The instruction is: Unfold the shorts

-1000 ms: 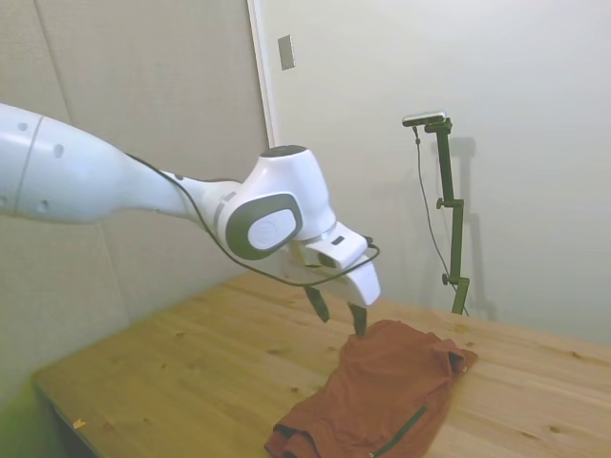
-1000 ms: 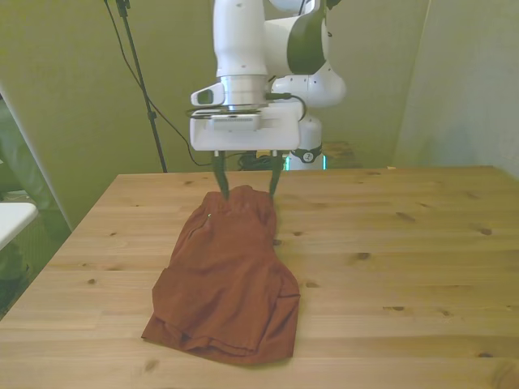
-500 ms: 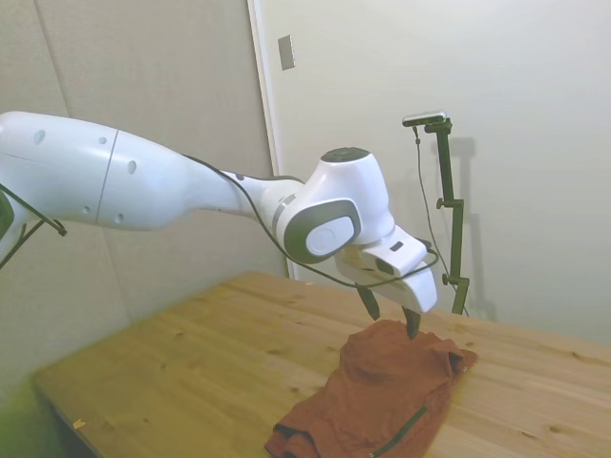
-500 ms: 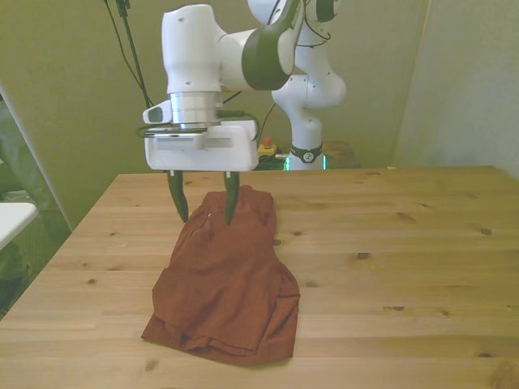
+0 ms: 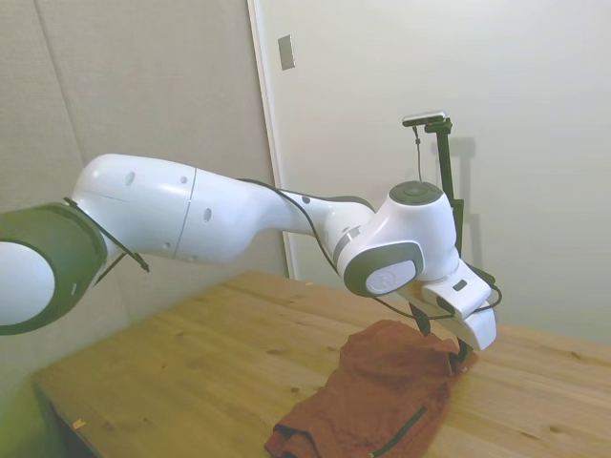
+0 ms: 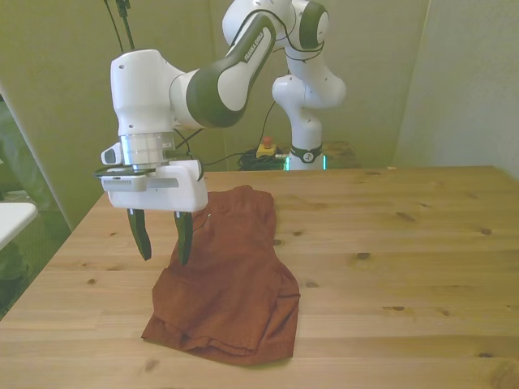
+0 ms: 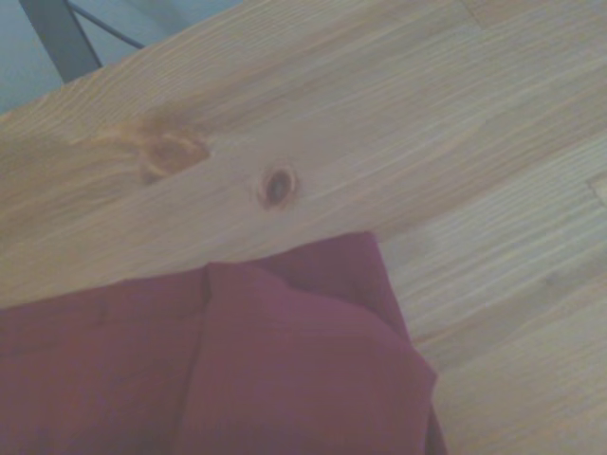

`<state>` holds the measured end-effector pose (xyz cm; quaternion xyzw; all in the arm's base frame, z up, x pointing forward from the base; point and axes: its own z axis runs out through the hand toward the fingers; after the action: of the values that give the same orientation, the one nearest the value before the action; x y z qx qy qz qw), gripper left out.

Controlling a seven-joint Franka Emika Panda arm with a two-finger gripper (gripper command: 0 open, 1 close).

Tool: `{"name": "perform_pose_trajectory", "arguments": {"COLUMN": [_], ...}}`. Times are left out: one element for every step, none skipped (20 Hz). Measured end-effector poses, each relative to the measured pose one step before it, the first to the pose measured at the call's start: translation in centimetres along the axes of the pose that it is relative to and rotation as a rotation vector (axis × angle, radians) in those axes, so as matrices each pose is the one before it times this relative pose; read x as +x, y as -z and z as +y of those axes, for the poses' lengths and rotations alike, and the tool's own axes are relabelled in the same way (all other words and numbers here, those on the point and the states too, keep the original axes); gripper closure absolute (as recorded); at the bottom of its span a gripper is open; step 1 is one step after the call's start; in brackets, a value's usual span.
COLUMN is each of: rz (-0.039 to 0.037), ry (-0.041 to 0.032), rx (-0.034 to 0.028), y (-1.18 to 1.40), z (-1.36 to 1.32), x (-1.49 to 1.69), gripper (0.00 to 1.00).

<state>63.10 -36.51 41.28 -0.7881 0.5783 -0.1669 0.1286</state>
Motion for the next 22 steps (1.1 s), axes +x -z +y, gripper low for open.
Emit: {"name": "perform_pose_trajectory", "arguments": {"rz": [-0.00213, -0.00251, -0.00189, -0.00131, -0.00314, -0.00661, -0.00627, -0.00626, -0.00641, -0.00501, -0.0061, -0.00615, -0.00293, -0.00288, -0.00414, -0.00475, -0.00317, -0.00557, -0.00533, -0.00358, -0.00356, -0.00265], "ry": [-0.00584, -0.00645, -0.00463, -0.00416, -0.00401, -0.00231, -0.00143, 0.0, -0.00004, -0.0017, -0.00155, -0.00003, 0.00037, -0.0004, 0.0005, 0.0003, 0.00067, 0.00061, -0.00006, -0.00031, -0.00061, -0.00009], "rx": [0.00188, 0.00021, -0.00149, 0.00127, 0.00069, 0.00029, 0.00204, 0.00051, 0.00094, 0.00149, 0.00028, -0.00046, 0.00026, -0.00105, -0.00263, -0.00321, -0.00226, -0.00365, -0.00331, -0.00188, -0.00203, -0.00061], "y": [-0.549, -0.532, -0.461, -0.365, -0.358, -0.314, -0.261, -0.264, -0.257, -0.281, -0.281, -0.332, -0.293, -0.264, -0.245, -0.208, -0.163, -0.161, -0.15, -0.122, -0.088, -0.052], "z": [-0.069, -0.018, -0.035, -0.147, -0.186, -0.268, -0.333, -0.321, -0.335, -0.334, -0.307, -0.25, -0.203, -0.106, -0.065, -0.032, -0.018, 0.005, 0.036, 0.036, 0.053, 0.037], "x": [0.292, 0.3, 0.267, 0.21, 0.116, 0.023, -0.047, -0.08, -0.125, -0.135, -0.116, -0.116, -0.041, -0.013, 0.008, 0.034, 0.052, 0.037, 0.055, 0.063, 0.059, 0.069], "gripper": [0.0, 0.0, 1.0, 1.0, 1.0, 1.0, 1.0, 1.0, 1.0, 1.0, 1.0, 1.0, 1.0, 1.0, 1.0, 1.0, 1.0, 1.0, 1.0, 1.0, 1.0, 1.0]}}
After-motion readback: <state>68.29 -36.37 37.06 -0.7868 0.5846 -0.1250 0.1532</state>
